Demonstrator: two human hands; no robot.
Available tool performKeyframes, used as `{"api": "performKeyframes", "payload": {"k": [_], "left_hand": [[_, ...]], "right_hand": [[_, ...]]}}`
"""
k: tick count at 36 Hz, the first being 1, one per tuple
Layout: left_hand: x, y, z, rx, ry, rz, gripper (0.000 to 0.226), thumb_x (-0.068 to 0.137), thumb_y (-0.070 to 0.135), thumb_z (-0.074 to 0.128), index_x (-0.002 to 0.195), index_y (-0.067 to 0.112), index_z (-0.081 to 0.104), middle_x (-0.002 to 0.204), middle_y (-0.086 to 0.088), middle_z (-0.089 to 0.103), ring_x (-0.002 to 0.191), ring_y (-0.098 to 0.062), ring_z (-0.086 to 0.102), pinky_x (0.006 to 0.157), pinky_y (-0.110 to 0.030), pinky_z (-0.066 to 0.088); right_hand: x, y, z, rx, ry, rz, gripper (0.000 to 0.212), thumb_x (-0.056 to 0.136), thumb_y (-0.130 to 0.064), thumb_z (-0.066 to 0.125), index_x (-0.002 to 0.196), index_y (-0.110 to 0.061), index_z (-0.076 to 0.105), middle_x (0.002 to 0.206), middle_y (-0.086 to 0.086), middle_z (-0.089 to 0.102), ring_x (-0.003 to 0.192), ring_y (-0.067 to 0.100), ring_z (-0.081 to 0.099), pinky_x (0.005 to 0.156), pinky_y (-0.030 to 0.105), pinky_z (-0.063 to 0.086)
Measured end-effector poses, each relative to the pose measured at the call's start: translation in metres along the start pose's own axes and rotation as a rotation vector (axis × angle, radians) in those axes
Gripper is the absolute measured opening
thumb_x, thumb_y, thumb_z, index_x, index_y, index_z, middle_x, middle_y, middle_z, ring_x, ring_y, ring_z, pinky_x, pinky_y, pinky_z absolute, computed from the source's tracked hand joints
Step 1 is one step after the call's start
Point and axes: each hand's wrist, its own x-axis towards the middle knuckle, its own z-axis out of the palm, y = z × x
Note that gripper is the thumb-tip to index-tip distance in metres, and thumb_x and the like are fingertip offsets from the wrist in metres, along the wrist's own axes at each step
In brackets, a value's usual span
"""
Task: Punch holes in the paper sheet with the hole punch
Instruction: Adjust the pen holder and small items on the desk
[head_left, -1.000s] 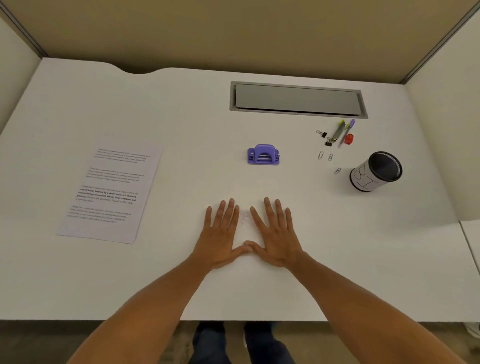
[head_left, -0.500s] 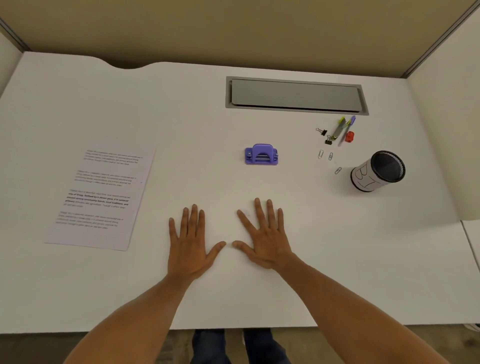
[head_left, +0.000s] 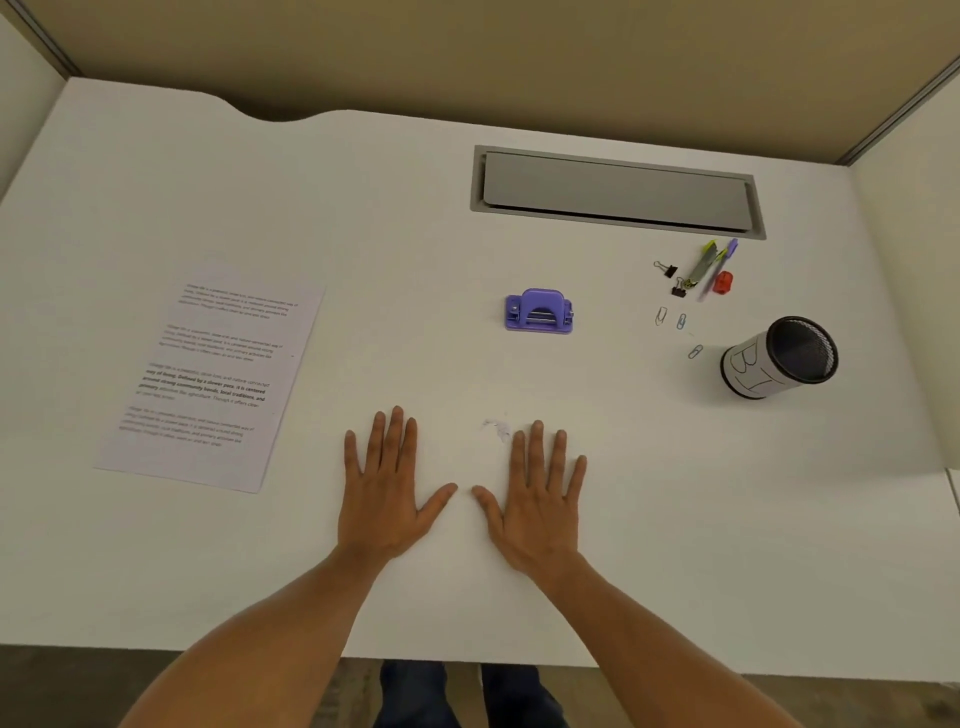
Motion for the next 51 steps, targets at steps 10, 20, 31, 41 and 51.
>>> {"api": "performKeyframes", "payload": {"k": [10,20,31,41,51], "left_hand": [[0.001,0.0,0.0,0.0,-0.009,-0.004,0.099,0.088,0.079,0.021,0.158,0.01,0.008,0.167,-0.011,-0.001,0.154,-0.029,-0.002,0.121,-0.06,0.009],[0.0,0.001,-0.003,-0.001,-0.011,-0.002,0.097,0.09,0.077,0.025,0.157,0.008,0.013,0.167,-0.011,0.001,0.154,-0.029,0.0,0.121,-0.06,0.009],[-0.001,0.001,-0.004,-0.019,-0.008,0.005,0.098,0.089,0.078,0.022,0.157,0.008,0.014,0.167,-0.012,0.002,0.154,-0.029,0.001,0.121,-0.06,0.009],[0.0,0.001,-0.003,-0.017,-0.01,0.002,0.098,0.089,0.078,0.023,0.158,0.009,0.011,0.167,-0.011,0.0,0.154,-0.029,-0.001,0.121,-0.06,0.009],[0.0,0.002,-0.003,-0.023,-0.006,-0.001,0.098,0.089,0.078,0.023,0.157,0.009,0.013,0.167,-0.011,0.002,0.154,-0.029,0.0,0.121,-0.06,0.009]], "right_hand": [[0.031,0.005,-0.012,0.071,0.027,-0.078,0.089,0.096,-0.07,0.02,0.159,-0.012,-0.003,0.167,0.006,-0.01,0.153,0.029,-0.013,0.123,0.057,0.004],[0.068,0.038,-0.029,-0.133,-0.063,-0.366,0.091,0.087,-0.083,0.016,0.159,-0.03,0.0,0.166,0.008,-0.012,0.152,0.035,-0.016,0.121,0.061,0.001],[0.09,0.05,-0.04,0.017,-0.002,-0.634,0.081,0.092,-0.07,0.04,0.158,-0.028,0.019,0.168,0.005,0.003,0.154,0.031,-0.007,0.123,0.055,0.007],[0.128,0.046,-0.039,0.241,-0.01,-0.62,0.05,0.082,-0.072,0.054,0.125,-0.049,0.063,0.165,-0.008,0.017,0.153,0.025,-0.015,0.12,0.058,-0.01],[0.126,0.04,-0.038,0.378,-0.021,-0.504,0.04,0.08,-0.074,0.049,0.104,-0.052,0.072,0.156,-0.029,0.024,0.153,0.017,-0.015,0.121,0.052,-0.012]]}}
